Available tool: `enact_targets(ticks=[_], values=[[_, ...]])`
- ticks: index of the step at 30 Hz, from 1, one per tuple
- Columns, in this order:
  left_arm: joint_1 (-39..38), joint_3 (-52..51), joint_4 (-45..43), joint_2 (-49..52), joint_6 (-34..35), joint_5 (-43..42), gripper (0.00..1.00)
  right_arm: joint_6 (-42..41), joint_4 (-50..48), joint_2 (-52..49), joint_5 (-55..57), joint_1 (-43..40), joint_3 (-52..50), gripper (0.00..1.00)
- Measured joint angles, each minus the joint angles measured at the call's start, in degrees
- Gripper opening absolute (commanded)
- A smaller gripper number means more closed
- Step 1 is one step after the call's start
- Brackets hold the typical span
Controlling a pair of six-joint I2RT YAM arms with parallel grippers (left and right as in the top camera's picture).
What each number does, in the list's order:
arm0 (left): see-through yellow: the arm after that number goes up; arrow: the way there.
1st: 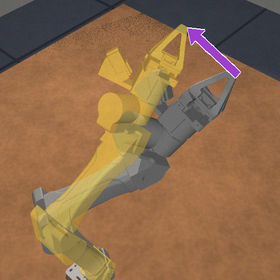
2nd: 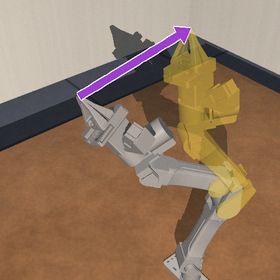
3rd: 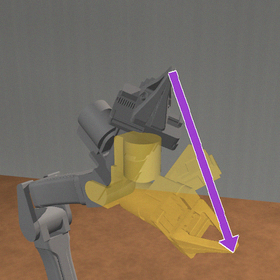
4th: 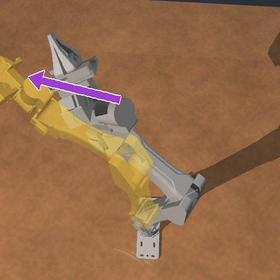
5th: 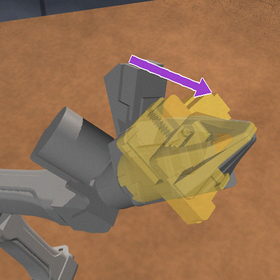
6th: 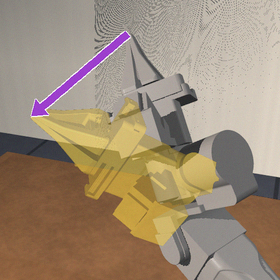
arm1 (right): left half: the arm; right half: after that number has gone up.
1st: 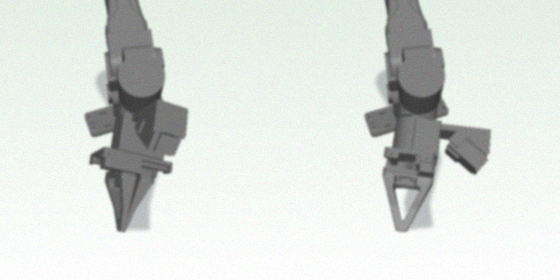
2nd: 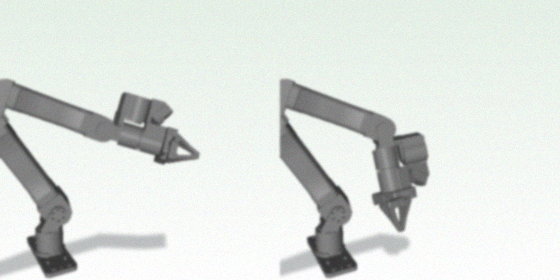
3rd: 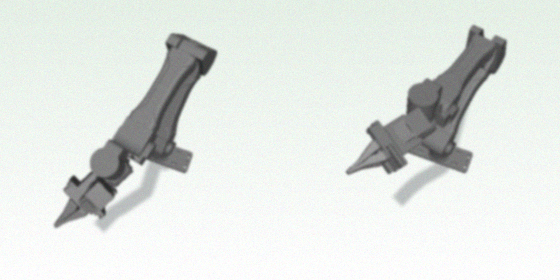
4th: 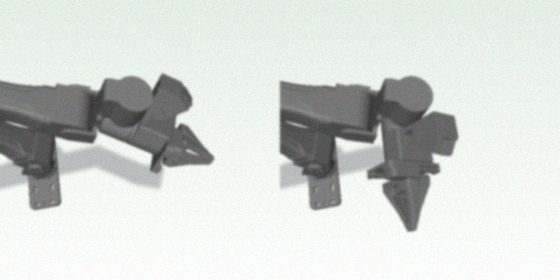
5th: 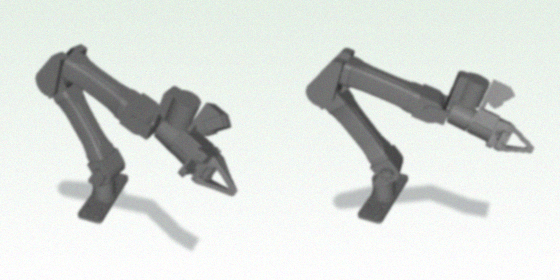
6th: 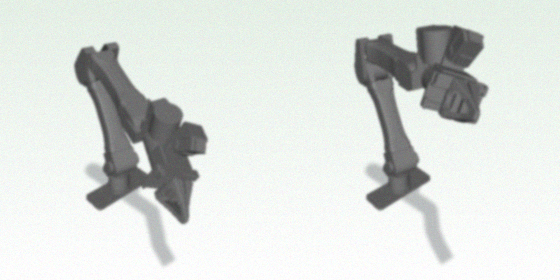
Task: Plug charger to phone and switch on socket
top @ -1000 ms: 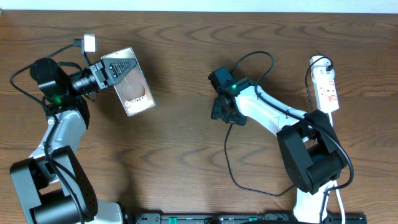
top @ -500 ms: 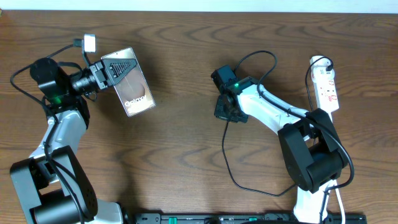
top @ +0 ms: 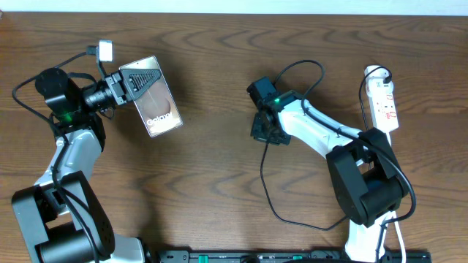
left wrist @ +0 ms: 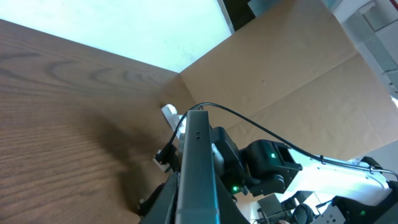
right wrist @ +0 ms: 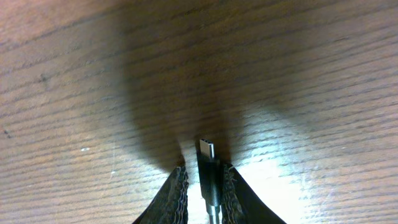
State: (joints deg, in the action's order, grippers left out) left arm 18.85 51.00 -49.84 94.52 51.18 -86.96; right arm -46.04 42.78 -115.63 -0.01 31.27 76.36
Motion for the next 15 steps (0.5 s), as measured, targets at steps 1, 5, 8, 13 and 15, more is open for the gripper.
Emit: enact_targets(ticks=[1, 5, 8, 13, 15], values=[[0.0, 0.0, 0.0, 0.0, 0.0, 0.0, 0.08, 0.0, 0.0, 0.0, 0.07, 0.2, 0.0, 0.16], [0.0, 0.0, 0.0, 0.0, 0.0, 0.0, 0.07, 0.0, -0.2, 0.0, 0.04, 1.2, 0.0, 0.15], [0.0, 0.0, 0.0, 0.0, 0.0, 0.0, 0.07, 0.0, -0.2, 0.0, 0.02, 1.33, 0.0, 0.12], [0.0, 0.0, 0.0, 0.0, -0.02, 0.0, 0.08, 0.07, -0.15, 0.0, 0.02, 1.33, 0.0, 0.01], [0.0, 0.0, 0.0, 0.0, -0.02, 0.0, 0.07, 0.0, -0.17, 0.0, 0.0, 1.33, 0.0, 0.01]])
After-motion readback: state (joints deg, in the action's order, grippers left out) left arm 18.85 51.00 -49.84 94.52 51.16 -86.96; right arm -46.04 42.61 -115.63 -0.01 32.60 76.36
